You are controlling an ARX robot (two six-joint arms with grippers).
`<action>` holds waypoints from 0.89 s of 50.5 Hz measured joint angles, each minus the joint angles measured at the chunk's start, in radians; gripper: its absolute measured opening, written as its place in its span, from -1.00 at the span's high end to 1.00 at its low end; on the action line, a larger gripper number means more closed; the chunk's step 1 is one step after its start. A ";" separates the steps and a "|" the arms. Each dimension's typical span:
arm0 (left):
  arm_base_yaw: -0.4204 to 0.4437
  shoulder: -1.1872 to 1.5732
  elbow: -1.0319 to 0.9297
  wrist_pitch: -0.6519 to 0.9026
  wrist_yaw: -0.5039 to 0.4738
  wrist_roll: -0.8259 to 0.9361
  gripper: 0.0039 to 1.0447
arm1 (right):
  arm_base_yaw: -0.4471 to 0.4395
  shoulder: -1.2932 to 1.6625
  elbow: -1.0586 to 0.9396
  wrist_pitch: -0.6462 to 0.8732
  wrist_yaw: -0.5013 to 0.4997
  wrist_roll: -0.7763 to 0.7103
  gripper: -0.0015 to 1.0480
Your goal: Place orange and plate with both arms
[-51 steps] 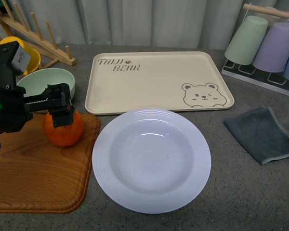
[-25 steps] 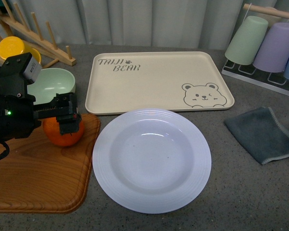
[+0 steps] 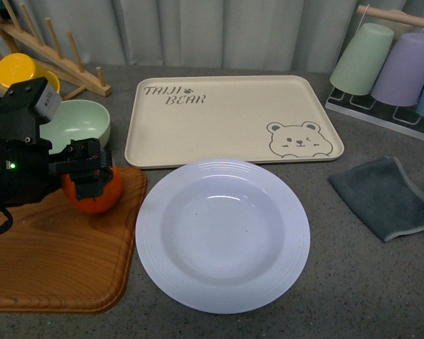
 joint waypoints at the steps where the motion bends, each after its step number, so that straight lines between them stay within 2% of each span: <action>1: -0.002 -0.027 -0.005 -0.005 -0.005 -0.002 -0.23 | 0.000 0.000 0.000 0.000 0.000 0.000 -0.83; 9: -0.048 -0.155 -0.010 -0.022 -0.038 -0.021 -0.23 | 0.000 0.000 0.000 0.000 0.000 0.000 -0.83; 25: -0.297 -0.099 -0.021 -0.011 -0.050 -0.155 -0.23 | 0.000 0.000 0.000 0.000 0.000 0.000 -0.83; 45: -0.412 0.069 0.066 0.023 -0.098 -0.187 -0.22 | 0.000 0.000 0.000 0.000 0.000 0.000 -0.83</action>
